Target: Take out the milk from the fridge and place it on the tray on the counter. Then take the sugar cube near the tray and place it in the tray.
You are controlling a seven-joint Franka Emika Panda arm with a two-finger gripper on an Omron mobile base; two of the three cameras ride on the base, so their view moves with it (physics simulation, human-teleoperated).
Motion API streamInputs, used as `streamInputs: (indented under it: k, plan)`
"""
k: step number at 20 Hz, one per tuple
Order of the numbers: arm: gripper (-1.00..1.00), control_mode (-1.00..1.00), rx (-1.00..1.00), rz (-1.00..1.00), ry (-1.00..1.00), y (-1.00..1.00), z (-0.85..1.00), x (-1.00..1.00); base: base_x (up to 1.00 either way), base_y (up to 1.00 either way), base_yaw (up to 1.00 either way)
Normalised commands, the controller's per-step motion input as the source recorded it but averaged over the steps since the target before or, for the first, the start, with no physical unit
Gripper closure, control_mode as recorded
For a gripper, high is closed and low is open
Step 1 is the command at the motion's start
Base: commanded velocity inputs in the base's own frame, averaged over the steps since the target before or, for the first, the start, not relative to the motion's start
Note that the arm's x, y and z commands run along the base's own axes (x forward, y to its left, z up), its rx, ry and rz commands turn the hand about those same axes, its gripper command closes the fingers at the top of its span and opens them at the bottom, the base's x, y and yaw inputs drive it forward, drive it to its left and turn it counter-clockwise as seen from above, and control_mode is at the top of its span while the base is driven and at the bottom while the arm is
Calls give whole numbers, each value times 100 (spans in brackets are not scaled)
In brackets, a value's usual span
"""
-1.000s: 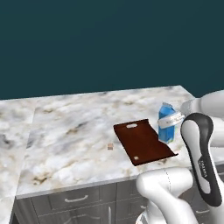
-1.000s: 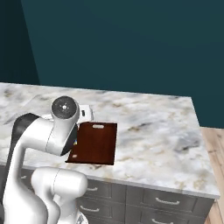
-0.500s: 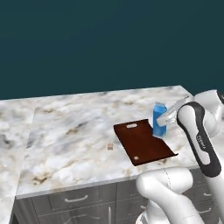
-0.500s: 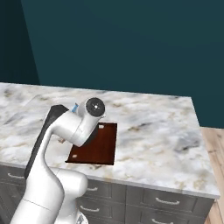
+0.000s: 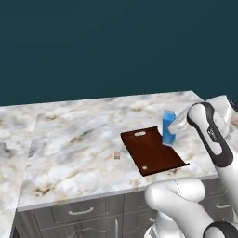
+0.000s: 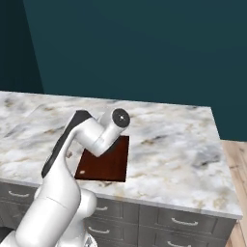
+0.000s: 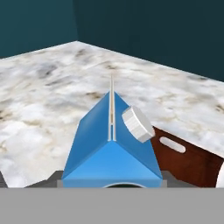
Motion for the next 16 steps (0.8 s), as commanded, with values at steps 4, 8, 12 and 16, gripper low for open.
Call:
streamInputs:
  k: [4, 8, 12, 16]
  plan:
    - [100, -100, 2, 13, 1, -16, -10, 41, 0, 0, 0]
    - [100, -100, 6, 13, 0, -24, -17, 36, 0, 0, 0]
    - [100, -100, 6, 12, 0, -19, -24, 17, 0, 0, 0]
    - [100, -100, 1, 6, 1, 0, -19, 17, 0, 0, 0]
